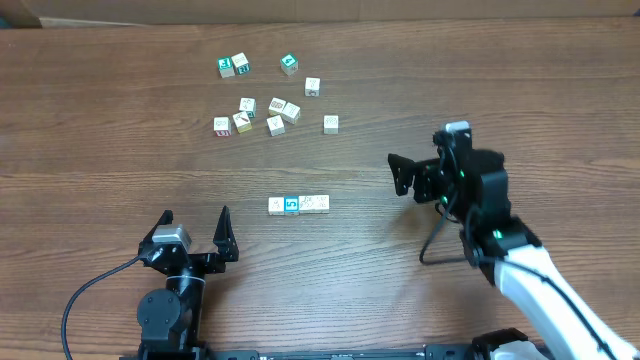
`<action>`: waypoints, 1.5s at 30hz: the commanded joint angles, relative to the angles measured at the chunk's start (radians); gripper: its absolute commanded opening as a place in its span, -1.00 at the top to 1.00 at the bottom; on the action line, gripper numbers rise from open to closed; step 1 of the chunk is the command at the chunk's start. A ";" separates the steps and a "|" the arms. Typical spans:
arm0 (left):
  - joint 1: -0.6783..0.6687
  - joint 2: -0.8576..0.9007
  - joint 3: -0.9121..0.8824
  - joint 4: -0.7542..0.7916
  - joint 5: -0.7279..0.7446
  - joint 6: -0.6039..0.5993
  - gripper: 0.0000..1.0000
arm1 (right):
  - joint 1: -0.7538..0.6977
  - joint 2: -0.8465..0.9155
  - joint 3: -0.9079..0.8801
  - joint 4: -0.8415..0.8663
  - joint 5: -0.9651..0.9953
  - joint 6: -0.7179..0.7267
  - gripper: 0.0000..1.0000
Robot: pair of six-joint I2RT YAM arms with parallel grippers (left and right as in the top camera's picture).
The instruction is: Form a horizontal line
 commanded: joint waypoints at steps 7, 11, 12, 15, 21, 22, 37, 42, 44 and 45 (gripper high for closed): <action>-0.001 -0.012 -0.003 0.001 0.010 0.025 -0.99 | -0.067 -0.249 -0.195 0.122 -0.039 -0.008 -1.00; -0.001 -0.012 -0.003 0.001 0.010 0.025 -0.99 | -0.101 -0.324 -0.256 0.140 -0.049 -0.008 -1.00; -0.001 -0.012 -0.003 0.001 0.009 0.025 -0.99 | -0.106 -0.338 -0.265 0.140 -0.050 -0.007 -1.00; -0.001 -0.012 -0.003 0.001 0.009 0.025 -1.00 | -0.112 -0.381 -0.287 0.150 -0.049 -0.004 -1.00; -0.001 -0.012 -0.003 0.001 0.009 0.025 -0.99 | -0.112 -0.442 -0.325 0.164 -0.046 -0.004 -1.00; -0.001 -0.012 -0.003 0.001 0.009 0.025 -0.99 | -0.112 -0.450 -0.334 0.164 -0.045 -0.004 -1.00; -0.001 -0.012 -0.003 0.001 0.009 0.025 -1.00 | -0.113 -0.547 -0.478 0.167 -0.029 -0.005 -1.00; -0.001 -0.012 -0.003 0.001 0.009 0.025 -0.99 | -0.113 -0.582 -0.532 0.145 -0.024 -0.005 -1.00; -0.001 -0.012 -0.003 0.001 0.009 0.025 -0.99 | -0.113 -0.591 -0.532 0.132 -0.022 -0.005 -1.00; -0.001 -0.012 -0.003 0.001 0.009 0.025 -0.99 | -0.113 -0.595 -0.532 0.134 -0.021 -0.005 -1.00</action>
